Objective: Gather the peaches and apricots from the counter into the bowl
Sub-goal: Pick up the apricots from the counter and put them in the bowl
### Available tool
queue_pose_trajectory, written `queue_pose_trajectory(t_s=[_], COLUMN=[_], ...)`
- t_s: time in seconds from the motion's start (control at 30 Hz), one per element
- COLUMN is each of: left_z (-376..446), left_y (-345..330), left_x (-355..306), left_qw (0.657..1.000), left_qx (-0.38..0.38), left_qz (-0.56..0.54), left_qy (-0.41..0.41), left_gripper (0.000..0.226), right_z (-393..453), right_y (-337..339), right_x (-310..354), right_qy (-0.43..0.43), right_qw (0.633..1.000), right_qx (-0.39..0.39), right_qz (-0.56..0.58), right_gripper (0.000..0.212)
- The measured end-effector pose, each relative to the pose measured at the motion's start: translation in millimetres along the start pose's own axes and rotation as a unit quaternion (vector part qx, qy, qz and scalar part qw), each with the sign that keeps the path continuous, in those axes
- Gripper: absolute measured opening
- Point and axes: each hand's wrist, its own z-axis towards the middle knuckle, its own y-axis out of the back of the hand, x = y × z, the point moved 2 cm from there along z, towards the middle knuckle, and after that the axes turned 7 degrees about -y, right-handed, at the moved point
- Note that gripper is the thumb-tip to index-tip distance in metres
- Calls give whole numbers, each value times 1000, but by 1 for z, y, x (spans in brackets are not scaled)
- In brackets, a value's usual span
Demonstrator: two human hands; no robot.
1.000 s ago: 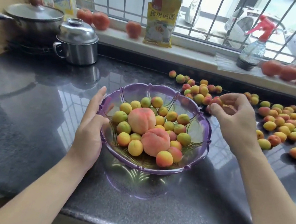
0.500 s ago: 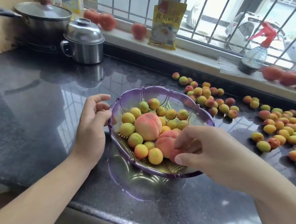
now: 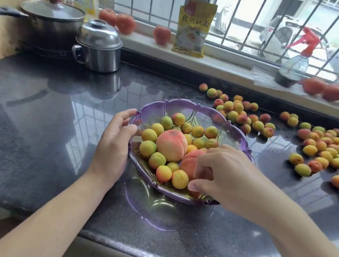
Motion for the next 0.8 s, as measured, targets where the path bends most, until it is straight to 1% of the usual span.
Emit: queue_pose_trajectory(t_s=[0.13,0.3,0.37,0.4,0.47,0.53,0.57,0.6,0.7,0.73,0.8], left_z=[-1,-2,-2,-2,-2,-2,-2,-2,-5,-6,-7], left_y=[0,-1,0,1,1,1,1,0,-1,-1,-2], left_x=[0,-3,-3,-3,-3,-3,-3,-3,-4,-4,-4], left_qw=[1000,1000,1000,1000,999,999,999,999,998,998,998], left_qx=[4,17,23,26,35,46,51,54,57,58,56], left_qz=[-2,-8,0,3,4,3,2,0,0,2,2], left_qy=[-4,-4,-5,-4,4,9,10,9,-2,-9,-27], left_gripper=[48,48,48,48,49,51,52,53,55,57,64], right_z=[1,1,0,0,2,9,13,17,31,33,41], right_y=[-2,-2,4,7,11,5,-1,-8,-28,-30,-27], right_x=[-3,-4,-11,-18,-37,-58,-67,-75,-87,-87,-87], right_qy=[4,10,-7,-24,-69,-112,-133,-155,-201,-205,-205], right_qw=[1000,999,994,985,950,908,889,876,839,829,819], right_qx=[-15,-21,-43,-75,-187,-316,-357,-369,-314,-310,-327], right_qz=[17,41,102,156,242,253,254,270,396,417,424], right_gripper=[30,30,23,20,17,11,6,4,15,17,22])
